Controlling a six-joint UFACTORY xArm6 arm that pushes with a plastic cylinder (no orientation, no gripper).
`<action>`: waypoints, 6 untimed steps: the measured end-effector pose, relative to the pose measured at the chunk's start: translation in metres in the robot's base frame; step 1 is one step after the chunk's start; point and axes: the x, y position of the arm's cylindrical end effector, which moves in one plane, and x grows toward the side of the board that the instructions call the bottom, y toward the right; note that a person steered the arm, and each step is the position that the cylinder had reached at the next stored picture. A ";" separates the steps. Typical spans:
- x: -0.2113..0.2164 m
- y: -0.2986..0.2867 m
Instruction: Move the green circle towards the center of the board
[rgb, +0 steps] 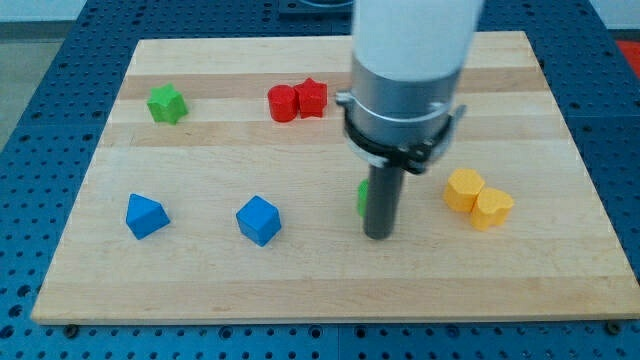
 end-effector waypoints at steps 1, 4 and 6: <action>-0.019 -0.016; 0.005 0.025; -0.047 -0.010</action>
